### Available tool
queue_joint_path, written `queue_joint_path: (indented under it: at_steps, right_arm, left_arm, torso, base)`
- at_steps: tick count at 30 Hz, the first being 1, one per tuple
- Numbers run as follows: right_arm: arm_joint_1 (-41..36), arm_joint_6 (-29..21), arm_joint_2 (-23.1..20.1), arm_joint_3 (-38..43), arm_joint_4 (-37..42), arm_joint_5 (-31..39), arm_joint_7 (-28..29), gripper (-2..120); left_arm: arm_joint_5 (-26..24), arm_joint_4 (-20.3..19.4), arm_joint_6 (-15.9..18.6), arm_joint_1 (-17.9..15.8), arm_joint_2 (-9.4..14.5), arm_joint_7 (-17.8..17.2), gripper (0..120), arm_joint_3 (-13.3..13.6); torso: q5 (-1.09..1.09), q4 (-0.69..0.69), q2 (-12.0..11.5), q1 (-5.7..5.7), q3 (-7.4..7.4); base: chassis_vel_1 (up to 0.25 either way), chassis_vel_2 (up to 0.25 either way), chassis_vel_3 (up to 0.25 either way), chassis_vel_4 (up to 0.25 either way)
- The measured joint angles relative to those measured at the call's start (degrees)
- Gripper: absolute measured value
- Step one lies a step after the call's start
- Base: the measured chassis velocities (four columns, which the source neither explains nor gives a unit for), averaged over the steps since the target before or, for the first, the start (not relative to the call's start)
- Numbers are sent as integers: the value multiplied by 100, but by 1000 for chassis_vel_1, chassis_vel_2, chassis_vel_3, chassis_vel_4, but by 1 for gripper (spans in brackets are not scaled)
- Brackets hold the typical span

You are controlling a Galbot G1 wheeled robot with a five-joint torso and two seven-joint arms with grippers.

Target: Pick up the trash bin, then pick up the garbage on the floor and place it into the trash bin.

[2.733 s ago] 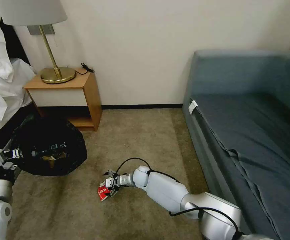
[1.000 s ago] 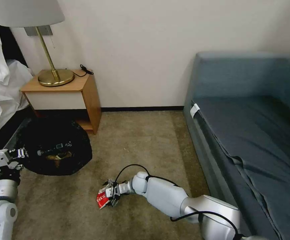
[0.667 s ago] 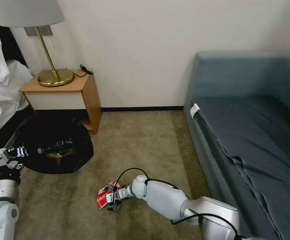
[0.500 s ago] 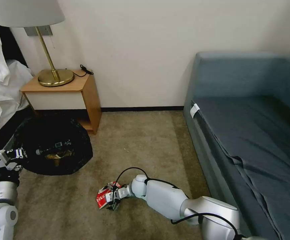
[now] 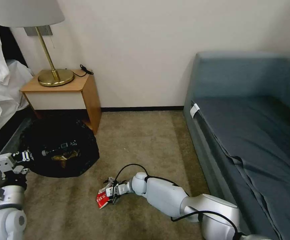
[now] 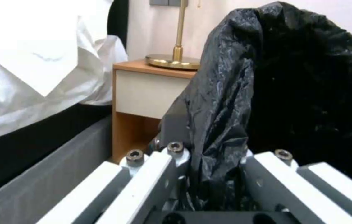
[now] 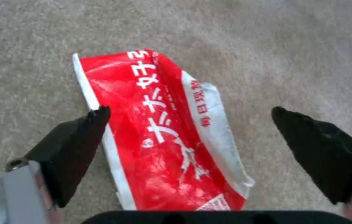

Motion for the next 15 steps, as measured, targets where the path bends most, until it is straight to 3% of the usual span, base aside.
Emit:
queue_joint_path:
  at_steps: [4,5,7,15]
  right_arm:
    - [27,43,0,27,53,-9,-5,88]
    - [27,43,0,27,53,-9,-5,88]
    - [81,43,1,-45,50,71,-17,95]
    - [80,53,1,14,-126,117,-345,99]
  left_arm:
    - [332,-356,52,-5,-185,-369,4,127]
    - [332,-356,52,-5,-185,-369,4,127]
    - [501,-497,262,-251,-197,-749,4,160]
    - [430,-331,405,-443,13,-832,4,-17]
  torso:
    - [1,1,0,0,0]
    - [1,1,0,0,0]
    - [1,0,0,0,0]
    - [0,0,0,0,0]
  base:
    - [0,0,0,0]
    - [0,0,0,0]
    - [0,0,0,0]
    - [0,0,0,0]
